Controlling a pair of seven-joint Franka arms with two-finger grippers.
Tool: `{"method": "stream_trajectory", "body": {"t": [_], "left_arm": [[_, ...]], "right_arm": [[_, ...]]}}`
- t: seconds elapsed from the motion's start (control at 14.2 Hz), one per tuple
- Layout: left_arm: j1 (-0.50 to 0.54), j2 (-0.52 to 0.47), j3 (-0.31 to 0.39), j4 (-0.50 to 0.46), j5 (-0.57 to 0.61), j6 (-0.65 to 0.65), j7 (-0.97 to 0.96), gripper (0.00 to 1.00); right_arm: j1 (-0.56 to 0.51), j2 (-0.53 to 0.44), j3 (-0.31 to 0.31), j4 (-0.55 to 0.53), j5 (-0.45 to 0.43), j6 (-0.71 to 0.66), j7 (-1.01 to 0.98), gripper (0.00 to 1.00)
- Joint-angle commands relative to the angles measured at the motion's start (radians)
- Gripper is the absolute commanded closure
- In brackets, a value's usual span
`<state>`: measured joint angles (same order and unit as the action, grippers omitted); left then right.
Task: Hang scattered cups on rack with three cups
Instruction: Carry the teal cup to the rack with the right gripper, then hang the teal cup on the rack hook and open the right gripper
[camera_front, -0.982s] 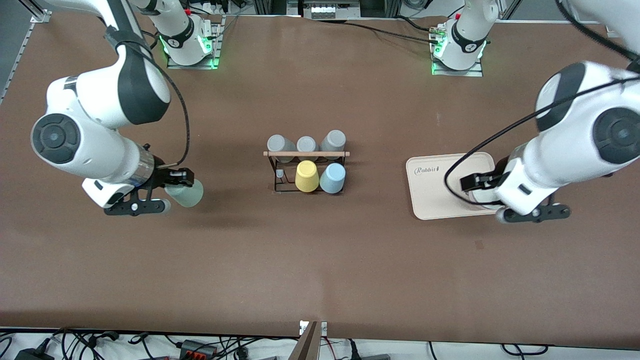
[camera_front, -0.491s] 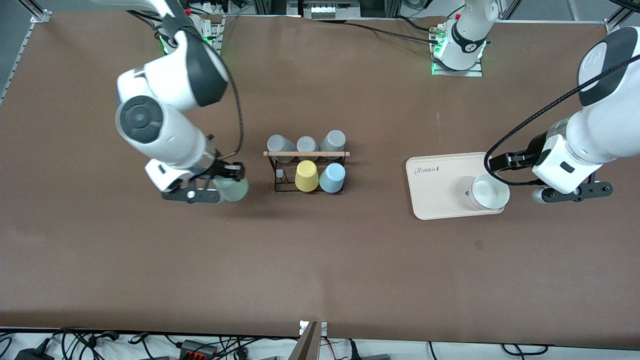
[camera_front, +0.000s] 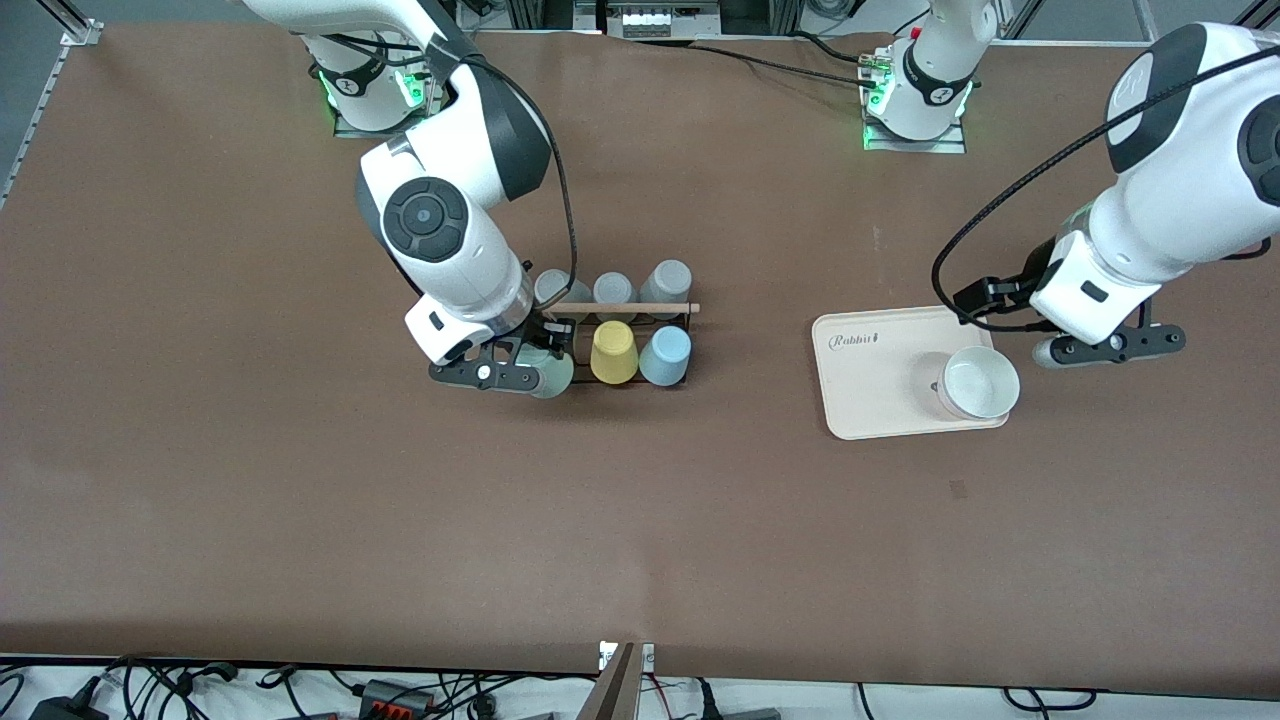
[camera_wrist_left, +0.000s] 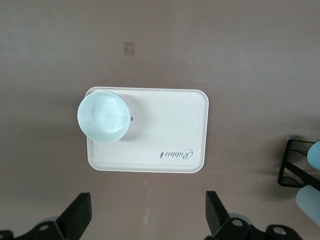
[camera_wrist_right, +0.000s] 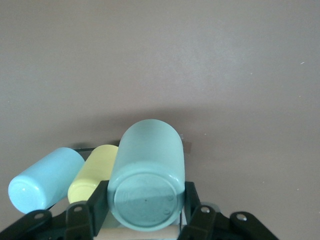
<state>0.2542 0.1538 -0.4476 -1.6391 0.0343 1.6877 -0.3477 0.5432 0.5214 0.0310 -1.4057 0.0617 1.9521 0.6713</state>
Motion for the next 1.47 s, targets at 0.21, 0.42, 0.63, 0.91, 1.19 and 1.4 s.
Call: {"method": "stream_trajectory", "body": {"t": [0.21, 0.42, 0.63, 0.91, 1.19, 1.4], "left_arm": [[0.02, -0.045, -0.036, -0.038, -0.022, 0.023, 0.023, 0.0], [0.02, -0.043, -0.037, -0.034, -0.022, 0.021, 0.023, 0.0], [0.019, -0.042, -0.037, -0.033, -0.022, 0.021, 0.023, 0.0], [0.017, -0.04, -0.039, -0.03, -0.024, 0.021, 0.023, 0.0], [0.017, -0.039, -0.053, -0.028, -0.024, 0.023, 0.021, 0.0], [0.017, -0.039, -0.053, -0.028, -0.024, 0.023, 0.021, 0.0]], "right_arm": [[0.03, 0.035, -0.005, 0.042, 0.036, -0.028, 0.036, 0.85], [0.032, 0.043, -0.005, 0.037, 0.036, -0.061, 0.034, 0.85], [0.038, 0.049, -0.005, 0.045, 0.033, -0.119, 0.034, 0.85], [0.04, 0.042, -0.005, 0.05, 0.035, -0.167, 0.033, 0.85], [0.041, 0.074, -0.006, 0.045, 0.024, -0.139, 0.044, 0.85], [0.043, 0.114, -0.006, 0.045, 0.021, -0.078, 0.045, 0.85]]}}
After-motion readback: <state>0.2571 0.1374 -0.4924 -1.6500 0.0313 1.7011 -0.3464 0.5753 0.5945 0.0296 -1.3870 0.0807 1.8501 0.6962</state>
